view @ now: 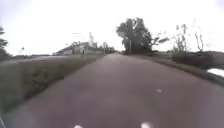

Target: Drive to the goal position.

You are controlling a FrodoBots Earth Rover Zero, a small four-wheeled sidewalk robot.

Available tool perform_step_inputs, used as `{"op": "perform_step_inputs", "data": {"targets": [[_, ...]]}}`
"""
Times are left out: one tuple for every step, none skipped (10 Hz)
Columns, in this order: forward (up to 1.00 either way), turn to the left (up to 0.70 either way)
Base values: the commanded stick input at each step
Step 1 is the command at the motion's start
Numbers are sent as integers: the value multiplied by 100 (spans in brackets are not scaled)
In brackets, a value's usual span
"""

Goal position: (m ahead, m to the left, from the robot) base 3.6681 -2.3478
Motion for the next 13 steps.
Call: {"op": "perform_step_inputs", "data": {"targets": [[100, 0], [100, 0], [100, 0], [100, 0], [100, 0], [100, 0], [100, 0], [100, 0], [100, 0], [100, 0], [100, 0], [100, 0], [100, 0]]}}
